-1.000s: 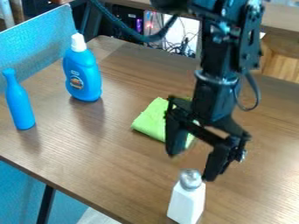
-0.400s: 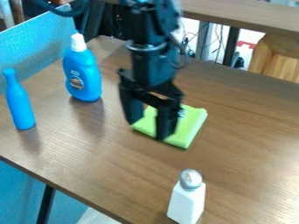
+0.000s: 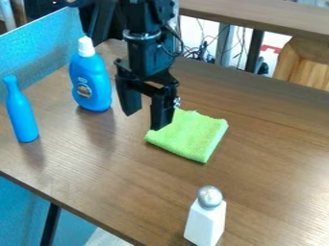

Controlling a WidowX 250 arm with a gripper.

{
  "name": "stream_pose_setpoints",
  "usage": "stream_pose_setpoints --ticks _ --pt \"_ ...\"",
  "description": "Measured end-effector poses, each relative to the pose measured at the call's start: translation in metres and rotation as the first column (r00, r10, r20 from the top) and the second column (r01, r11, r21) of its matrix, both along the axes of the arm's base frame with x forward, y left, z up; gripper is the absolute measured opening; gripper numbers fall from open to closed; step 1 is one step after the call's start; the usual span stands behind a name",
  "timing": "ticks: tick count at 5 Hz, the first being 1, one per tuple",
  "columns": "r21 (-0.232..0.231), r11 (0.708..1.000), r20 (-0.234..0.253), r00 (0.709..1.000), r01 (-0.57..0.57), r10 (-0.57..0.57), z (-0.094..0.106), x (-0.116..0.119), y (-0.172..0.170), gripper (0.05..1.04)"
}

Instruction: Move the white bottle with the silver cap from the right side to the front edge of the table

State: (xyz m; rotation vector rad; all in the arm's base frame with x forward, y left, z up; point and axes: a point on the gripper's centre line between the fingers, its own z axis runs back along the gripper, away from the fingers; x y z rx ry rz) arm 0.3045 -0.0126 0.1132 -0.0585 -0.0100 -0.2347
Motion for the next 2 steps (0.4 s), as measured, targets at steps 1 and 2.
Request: stream_pose_setpoints --ticks 1,2 --pt "0.043 0.999 -0.026 1.000 0.016 -0.015 -0.006 0.031 -0.001 1.004" --pt "0.044 0.996 -0.037 0.997 0.074 -0.072 -0.009 0.048 -0.016 1.004"
